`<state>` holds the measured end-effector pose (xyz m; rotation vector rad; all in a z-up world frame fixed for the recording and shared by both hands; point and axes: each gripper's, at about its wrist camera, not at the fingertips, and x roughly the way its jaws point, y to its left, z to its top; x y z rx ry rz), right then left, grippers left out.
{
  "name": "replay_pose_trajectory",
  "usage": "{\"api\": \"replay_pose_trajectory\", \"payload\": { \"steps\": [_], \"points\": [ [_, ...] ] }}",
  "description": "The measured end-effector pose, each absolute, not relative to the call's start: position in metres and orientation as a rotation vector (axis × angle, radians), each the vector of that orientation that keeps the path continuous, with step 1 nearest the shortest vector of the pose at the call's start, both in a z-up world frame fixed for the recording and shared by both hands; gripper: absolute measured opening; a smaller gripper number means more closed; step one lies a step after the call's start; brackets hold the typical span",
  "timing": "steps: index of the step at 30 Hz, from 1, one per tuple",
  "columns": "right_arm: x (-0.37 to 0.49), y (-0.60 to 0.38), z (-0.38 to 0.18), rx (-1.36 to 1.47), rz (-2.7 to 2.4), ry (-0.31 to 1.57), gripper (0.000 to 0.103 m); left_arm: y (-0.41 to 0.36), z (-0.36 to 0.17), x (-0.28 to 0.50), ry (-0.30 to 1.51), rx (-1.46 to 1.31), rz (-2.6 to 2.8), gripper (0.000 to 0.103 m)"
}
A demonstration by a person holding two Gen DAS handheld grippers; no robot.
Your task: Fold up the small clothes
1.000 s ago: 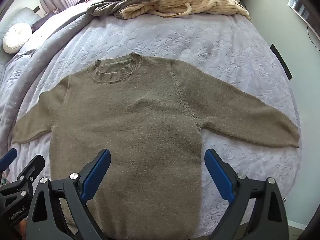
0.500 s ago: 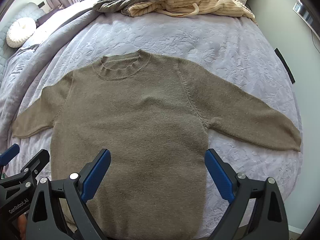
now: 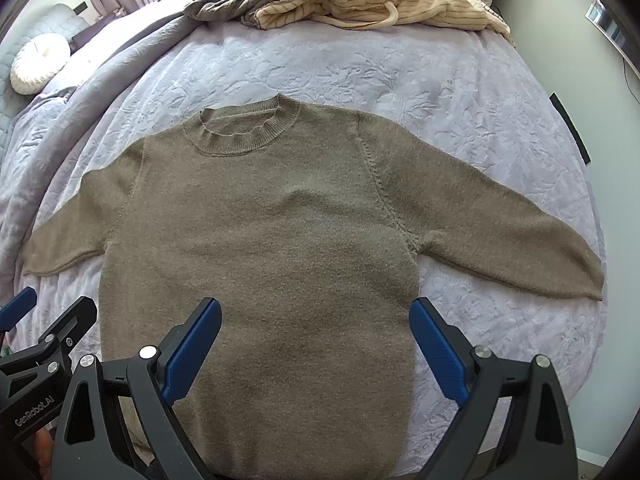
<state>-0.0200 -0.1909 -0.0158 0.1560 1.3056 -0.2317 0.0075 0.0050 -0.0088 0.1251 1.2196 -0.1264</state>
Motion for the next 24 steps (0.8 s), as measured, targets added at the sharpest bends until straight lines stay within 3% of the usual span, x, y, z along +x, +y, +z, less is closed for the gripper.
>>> {"api": "replay_pose_trajectory", "payload": {
  "steps": [24],
  "points": [
    [-0.0198, -0.1879, -0.0159, 0.149, -0.235, 1.307, 0.096, 0.0047, -0.0082, 0.0090, 1.224, 0.122, -0.120, 0.103]
  ]
}}
